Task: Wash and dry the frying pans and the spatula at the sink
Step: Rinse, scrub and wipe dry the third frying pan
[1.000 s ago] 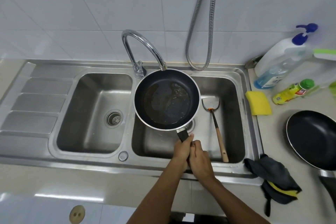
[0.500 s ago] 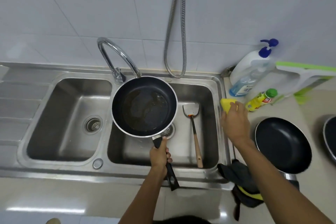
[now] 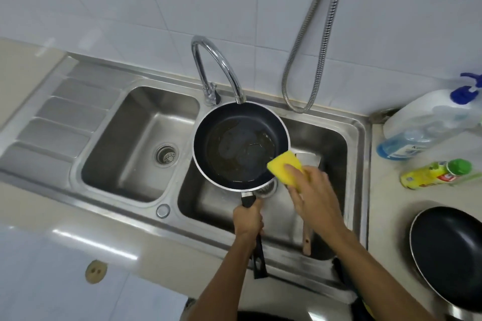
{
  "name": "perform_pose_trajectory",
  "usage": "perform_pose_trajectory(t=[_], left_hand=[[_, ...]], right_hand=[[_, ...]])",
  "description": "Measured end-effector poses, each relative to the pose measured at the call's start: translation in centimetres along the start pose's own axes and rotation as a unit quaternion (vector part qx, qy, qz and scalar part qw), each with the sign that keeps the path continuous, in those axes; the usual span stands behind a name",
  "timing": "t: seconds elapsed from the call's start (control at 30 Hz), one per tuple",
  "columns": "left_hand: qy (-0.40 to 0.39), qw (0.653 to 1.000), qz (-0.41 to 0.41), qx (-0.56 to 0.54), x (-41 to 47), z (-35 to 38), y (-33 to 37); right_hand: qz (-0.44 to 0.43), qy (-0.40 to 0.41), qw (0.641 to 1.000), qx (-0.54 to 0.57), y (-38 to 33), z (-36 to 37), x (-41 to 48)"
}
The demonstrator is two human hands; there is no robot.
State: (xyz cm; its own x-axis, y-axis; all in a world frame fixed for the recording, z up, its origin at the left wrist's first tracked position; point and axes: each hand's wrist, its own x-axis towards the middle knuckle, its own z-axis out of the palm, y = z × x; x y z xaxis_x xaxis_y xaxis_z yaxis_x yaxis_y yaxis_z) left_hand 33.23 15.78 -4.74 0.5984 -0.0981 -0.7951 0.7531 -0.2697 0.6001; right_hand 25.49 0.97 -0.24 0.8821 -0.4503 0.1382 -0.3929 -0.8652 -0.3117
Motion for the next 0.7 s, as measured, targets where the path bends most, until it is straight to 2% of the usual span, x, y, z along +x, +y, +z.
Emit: perform_pose_trajectory(t=[0.07, 0.13, 0.2, 0.27, 0.37, 0.5, 0.7], left_hand=[[0.012, 1.0, 0.009, 0.01, 0.0, -0.1, 0.0], [0.011, 1.0, 0.012, 0.005, 0.0, 0.0, 0.0], [0.009, 1.0, 0.009, 0.004, -0.1, 0.0, -0.1], [0.003, 1.0, -0.001, 0.005, -0.2, -0.1, 0.0], [-0.003, 1.0, 0.0, 0.012, -0.5, -0.4, 0.3], [-0.006, 1.0, 0.006, 0.029, -0.5, -0.6, 0.2], [0.015, 1.0, -0.005, 0.027, 0.2, -0.4, -0.1]], right_hand=[[-0.072, -0.03, 0.997, -0.01, -2.5, 2.4, 2.4], [-0.089, -0.094, 0.991, -0.035, -3.7, 4.4, 5.0], [-0.101, -0.182, 0.974, -0.089, -4.0, 6.1, 6.8], [-0.13, -0.234, 0.956, -0.119, -4.1, 7.2, 7.4], [-0.173, -0.269, 0.942, -0.102, -5.1, 8.3, 7.7], [-0.186, -0.268, 0.942, -0.083, -7.1, 10.2, 10.6], [-0.092, -0.27, 0.951, -0.119, -4.9, 10.9, 17.9]])
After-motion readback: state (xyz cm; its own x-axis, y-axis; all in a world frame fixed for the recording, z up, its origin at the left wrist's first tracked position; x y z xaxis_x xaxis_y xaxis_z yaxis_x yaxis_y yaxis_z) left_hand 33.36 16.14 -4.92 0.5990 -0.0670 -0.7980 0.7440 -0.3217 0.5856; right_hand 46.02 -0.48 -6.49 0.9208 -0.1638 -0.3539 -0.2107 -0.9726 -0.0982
